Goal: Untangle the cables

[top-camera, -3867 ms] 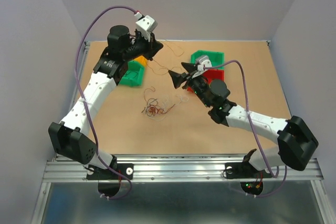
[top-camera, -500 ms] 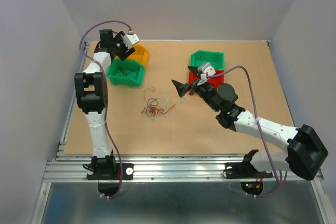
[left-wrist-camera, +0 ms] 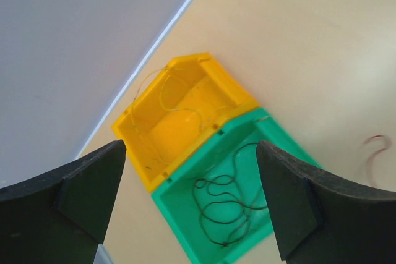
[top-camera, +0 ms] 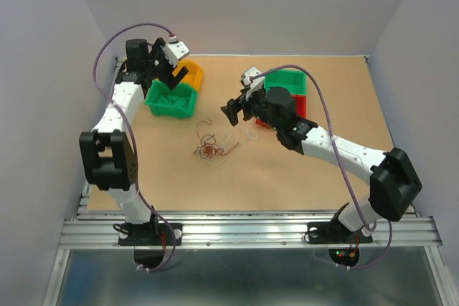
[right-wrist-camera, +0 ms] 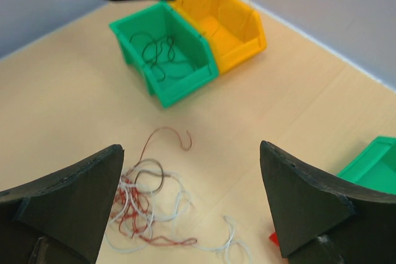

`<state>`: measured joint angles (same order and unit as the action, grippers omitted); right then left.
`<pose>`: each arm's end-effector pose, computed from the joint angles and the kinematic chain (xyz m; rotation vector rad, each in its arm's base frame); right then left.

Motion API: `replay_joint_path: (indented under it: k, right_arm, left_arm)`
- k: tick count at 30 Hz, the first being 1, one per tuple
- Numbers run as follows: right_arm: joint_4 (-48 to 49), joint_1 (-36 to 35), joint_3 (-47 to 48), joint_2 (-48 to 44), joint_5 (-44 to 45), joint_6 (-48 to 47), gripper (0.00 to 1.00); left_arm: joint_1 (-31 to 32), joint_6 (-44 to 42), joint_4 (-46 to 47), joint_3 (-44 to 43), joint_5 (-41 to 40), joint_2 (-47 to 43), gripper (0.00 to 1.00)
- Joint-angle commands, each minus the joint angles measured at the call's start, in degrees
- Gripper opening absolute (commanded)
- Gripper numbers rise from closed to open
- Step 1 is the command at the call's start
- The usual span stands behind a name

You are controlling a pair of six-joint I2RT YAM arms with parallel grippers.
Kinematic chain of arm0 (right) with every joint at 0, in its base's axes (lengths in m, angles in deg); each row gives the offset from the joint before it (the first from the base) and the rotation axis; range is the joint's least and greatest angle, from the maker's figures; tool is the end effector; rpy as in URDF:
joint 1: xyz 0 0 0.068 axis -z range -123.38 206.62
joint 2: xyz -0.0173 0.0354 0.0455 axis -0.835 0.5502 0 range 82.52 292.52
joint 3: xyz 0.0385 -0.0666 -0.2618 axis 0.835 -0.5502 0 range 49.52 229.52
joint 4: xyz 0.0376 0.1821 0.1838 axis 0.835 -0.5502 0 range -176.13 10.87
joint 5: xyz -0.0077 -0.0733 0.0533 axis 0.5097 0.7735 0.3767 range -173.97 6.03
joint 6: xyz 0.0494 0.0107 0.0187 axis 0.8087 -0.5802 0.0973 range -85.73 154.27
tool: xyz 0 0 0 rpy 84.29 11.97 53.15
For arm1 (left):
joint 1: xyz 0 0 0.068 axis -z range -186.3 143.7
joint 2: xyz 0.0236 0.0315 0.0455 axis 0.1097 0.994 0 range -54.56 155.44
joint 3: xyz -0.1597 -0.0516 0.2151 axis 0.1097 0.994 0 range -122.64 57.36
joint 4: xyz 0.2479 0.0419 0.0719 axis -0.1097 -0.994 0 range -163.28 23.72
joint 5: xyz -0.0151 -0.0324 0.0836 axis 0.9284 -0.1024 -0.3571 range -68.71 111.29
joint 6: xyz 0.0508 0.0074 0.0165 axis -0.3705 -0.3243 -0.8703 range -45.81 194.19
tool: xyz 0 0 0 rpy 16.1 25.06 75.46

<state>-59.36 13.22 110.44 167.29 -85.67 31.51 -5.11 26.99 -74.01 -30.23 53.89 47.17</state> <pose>0.2562 0.2438 0.3246 -0.6768 1.5293 0.5640 0.4220 -0.0278 0.3316 1.0943 1.5411 -0.0093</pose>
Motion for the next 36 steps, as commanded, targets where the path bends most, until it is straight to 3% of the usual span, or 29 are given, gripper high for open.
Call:
replay_joint_path:
  k: [1, 4, 5, 8, 13, 17, 23, 30, 31, 34, 35, 36]
  right_arm:
    - [-16.7, 0.4, 6.6, 2.7, -6.7, -0.4, 0.95]
    - [-19.6, 0.5, 7.4, 5.0, -5.0, 0.0, 0.95]
    - [-19.6, 1.1, 7.5, 6.5, -4.4, 0.5, 0.95]
    - [-22.1, 2.6, 9.6, 10.7, -6.2, 1.8, 0.93]
    - [-25.2, 2.8, 13.4, 16.7, -8.1, 2.2, 0.89]
    - [-27.5, 2.8, 16.3, 20.5, -9.0, 1.7, 0.84]
    - [-28.6, 2.9, 18.3, 24.2, -12.6, 0.8, 0.78]
    - [-32.7, 2.9, 22.6, 30.1, -14.5, -0.1, 0.65]
    - [-33.6, 2.9, 24.2, 30.8, -15.5, -0.4, 0.62]
    - [-35.1, 2.8, 25.1, 31.4, -15.9, -1.0, 0.29]
    - [-35.1, 2.9, 24.9, 30.7, -15.8, -1.6, 0.07]
    - [-35.0, 2.8, 24.5, 28.8, -15.7, -2.0, 0.01]
  left_arm:
    - [3.9, 10.1, 3.5, 8.1, 2.0, -12.5, 0.99]
    - [10.6, 11.9, 5.4, 17.6, -1.1, -20.3, 0.99]
    - [12.5, 13.4, 9.0, 22.6, -6.1, -22.0, 0.99]
    - [16.3, 22.0, 15.3, 29.5, -11.8, -26.6, 0.99]
    - [16.3, 31.2, 25.7, 37.8, -11.8, -31.7, 0.99]
    - [16.3, 32.0, 33.6, 45.2, -19.3, -35.8, 0.99]
    - [16.2, 31.5, 37.6, 49.3, -26.6, -38.3, 0.99]
    - [16.2, 30.9, 38.1, 49.5, -26.7, -37.4, 0.99]
    - [16.2, 30.8, 38.1, 49.6, -26.7, -37.3, 0.99]
    - [16.2, 30.8, 38.1, 49.7, -26.0, -37.5, 0.99]
    - [16.2, 30.8, 38.2, 49.9, -25.7, -37.8, 0.99]
    - [16.2, 30.8, 38.3, 50.0, -25.4, -38.0, 0.99]
